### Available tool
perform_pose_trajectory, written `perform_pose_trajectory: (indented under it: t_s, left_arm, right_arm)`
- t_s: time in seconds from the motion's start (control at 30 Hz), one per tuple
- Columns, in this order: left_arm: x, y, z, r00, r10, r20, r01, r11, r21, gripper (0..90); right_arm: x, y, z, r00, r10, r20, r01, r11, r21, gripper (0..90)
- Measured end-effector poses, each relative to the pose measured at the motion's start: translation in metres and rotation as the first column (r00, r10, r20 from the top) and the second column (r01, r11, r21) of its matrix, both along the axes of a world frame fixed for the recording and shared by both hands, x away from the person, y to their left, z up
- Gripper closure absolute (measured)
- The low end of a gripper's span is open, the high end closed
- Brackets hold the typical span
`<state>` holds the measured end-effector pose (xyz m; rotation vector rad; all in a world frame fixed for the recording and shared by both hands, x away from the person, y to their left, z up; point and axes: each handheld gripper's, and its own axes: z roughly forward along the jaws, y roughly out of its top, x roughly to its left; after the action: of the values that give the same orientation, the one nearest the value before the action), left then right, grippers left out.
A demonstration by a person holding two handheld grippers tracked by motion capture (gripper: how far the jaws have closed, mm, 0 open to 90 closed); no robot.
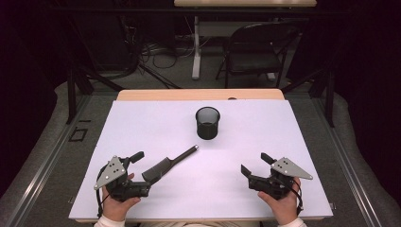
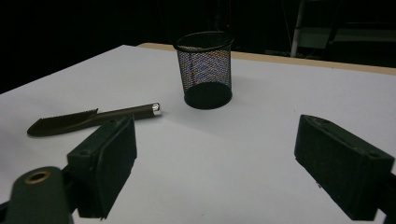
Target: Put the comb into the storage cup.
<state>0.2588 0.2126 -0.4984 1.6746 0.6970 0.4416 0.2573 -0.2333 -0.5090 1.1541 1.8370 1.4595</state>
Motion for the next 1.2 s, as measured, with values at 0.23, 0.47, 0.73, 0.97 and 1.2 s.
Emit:
perform_pose_trajectory:
  t_s: [0.23,0.47,0.73,0.97,1.2]
  left_arm:
    - [-0.001,-0.005,0.0,1.0,-0.006,-0.004,0.006,0.9999,0.014,12.4]
    - [-0.001,-0.009,0.0,0.9999,0.007,-0.011,-0.007,0.9995,0.03,18.2]
    - [0.009,-0.012,-0.01,0.9967,0.022,-0.078,-0.022,0.9998,0.005,30.2]
    - [0.009,-0.015,-0.01,0.9963,0.021,-0.084,-0.024,0.9992,-0.033,40.2]
    - [0.014,-0.019,-0.006,0.9917,0.009,-0.129,-0.015,0.999,-0.041,41.1]
  right_arm:
    - [0.001,0.002,-0.002,1.0,0.004,-0.001,-0.004,1.0,-0.029,15.3]
    - [0.004,0.007,-0.004,1.0,0.0,0.0,0.0,0.999,-0.04,18.2]
    - [0.005,0.013,-0.006,0.9999,0.0,0.017,0.001,0.999,-0.054,20.5]
    - [0.006,0.012,-0.01,1.0,0.005,0.008,-0.005,0.999,-0.051,20.6]
    - [0.005,0.012,-0.01,0.9997,-0.01,0.023,0.011,0.997,-0.072,23.8]
